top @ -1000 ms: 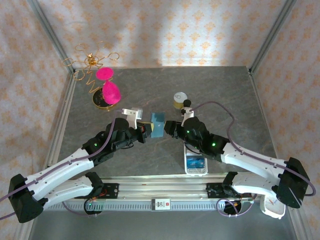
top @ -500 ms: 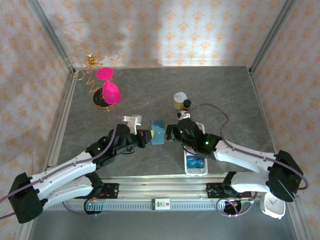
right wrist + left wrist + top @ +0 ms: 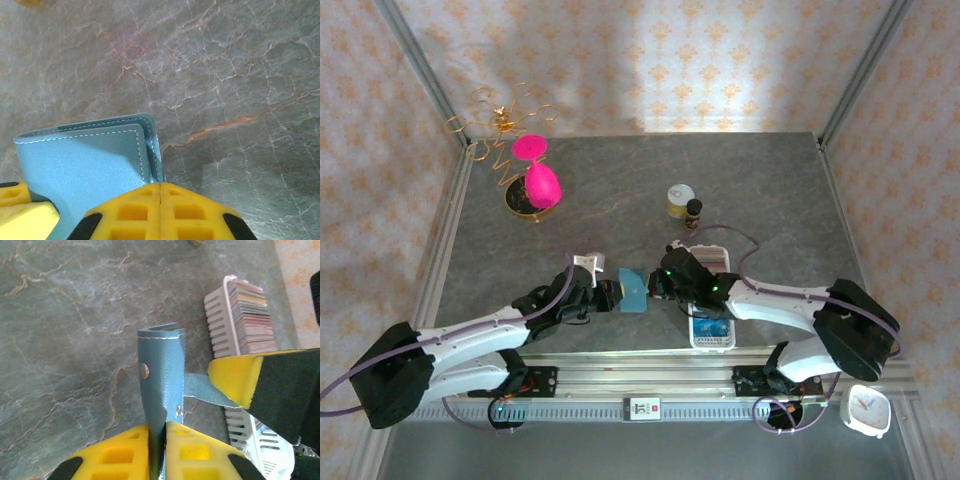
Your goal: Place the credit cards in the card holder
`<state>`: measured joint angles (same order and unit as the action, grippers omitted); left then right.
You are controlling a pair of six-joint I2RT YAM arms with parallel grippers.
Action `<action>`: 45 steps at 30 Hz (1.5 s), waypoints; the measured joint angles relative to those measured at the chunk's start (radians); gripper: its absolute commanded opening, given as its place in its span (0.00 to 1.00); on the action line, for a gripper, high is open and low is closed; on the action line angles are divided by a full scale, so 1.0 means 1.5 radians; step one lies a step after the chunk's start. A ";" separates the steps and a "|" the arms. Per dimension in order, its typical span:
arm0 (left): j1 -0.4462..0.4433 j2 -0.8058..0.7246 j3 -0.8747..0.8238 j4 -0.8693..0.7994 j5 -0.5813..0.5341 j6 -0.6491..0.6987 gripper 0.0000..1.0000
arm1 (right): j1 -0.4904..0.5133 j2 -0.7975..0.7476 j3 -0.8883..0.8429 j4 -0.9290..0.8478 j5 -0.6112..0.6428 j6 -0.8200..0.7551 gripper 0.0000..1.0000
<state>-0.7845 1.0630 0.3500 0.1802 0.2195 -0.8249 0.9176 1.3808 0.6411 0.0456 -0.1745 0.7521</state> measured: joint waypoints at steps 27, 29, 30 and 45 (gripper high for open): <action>0.056 0.020 0.028 -0.054 -0.034 0.027 0.83 | 0.006 -0.009 0.009 0.055 -0.067 0.021 0.00; 0.057 0.028 0.028 -0.054 -0.028 0.027 0.84 | 0.006 -0.011 0.009 0.061 -0.071 0.023 0.00; 0.057 0.032 0.028 -0.054 -0.026 0.027 0.84 | 0.006 -0.011 0.009 0.064 -0.072 0.023 0.00; 0.057 0.060 0.028 -0.052 -0.009 0.032 0.86 | 0.009 -0.012 0.009 0.070 -0.077 0.023 0.00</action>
<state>-0.6994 1.1530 0.3923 0.1020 0.2058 -0.7765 0.9314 1.3621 0.6548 0.1505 -0.2893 0.7860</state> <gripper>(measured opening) 0.859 0.050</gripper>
